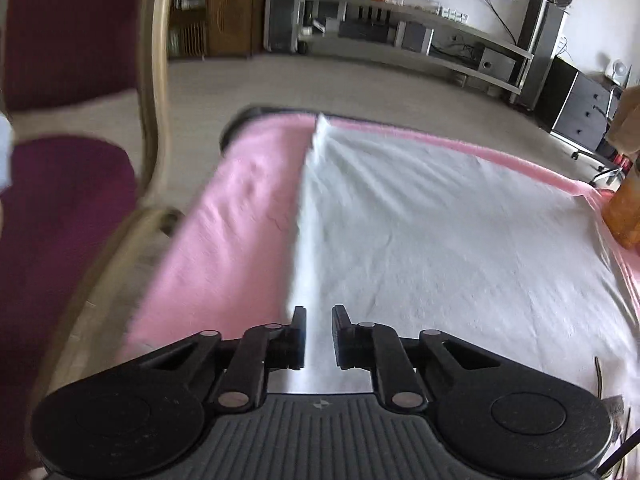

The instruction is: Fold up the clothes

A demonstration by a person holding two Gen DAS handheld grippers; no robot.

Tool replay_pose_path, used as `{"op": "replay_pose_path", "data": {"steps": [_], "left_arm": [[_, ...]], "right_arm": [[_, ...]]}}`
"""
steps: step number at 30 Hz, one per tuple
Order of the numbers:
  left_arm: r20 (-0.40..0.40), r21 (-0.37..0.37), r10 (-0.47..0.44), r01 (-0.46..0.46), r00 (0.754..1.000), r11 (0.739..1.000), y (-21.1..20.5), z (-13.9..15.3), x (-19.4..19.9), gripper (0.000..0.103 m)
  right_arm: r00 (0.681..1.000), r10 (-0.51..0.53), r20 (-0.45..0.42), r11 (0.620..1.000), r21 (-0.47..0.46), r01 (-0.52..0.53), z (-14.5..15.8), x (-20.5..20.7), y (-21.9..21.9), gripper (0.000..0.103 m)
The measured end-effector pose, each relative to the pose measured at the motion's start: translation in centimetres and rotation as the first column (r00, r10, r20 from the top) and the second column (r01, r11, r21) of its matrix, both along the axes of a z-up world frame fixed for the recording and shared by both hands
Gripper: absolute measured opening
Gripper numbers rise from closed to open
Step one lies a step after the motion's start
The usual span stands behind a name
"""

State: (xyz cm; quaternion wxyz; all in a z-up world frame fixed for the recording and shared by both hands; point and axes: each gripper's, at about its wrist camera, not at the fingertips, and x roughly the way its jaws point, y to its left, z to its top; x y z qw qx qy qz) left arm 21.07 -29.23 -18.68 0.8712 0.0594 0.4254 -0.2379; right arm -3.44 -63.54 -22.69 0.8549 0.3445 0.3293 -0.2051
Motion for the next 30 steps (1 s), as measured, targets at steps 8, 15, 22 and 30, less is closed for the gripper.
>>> {"op": "replay_pose_path", "data": {"steps": [8,15,22,30], "left_arm": [[-0.038,0.097,0.176,-0.171,0.984,0.980,2.5,-1.0,1.6,0.012],[0.110,0.189,0.057,-0.077,0.992,0.979,2.3,2.8,-5.0,0.027],[-0.069,0.069,0.015,-0.010,0.998,0.998,7.0,2.9,-10.0,0.029],[-0.077,0.185,-0.035,0.049,0.996,0.982,6.5,-0.5,-12.6,0.031]], "right_arm": [[0.974,-0.221,-0.051,0.970,0.092,0.225,-1.3,-3.5,-2.9,0.007],[0.966,-0.254,0.046,0.965,-0.056,0.257,5.9,-8.1,0.7,0.012],[0.964,-0.177,0.198,0.982,-0.035,0.187,8.7,-15.1,7.0,0.021],[0.996,-0.091,0.014,0.994,0.067,0.090,5.3,-13.0,8.8,0.024]]}}
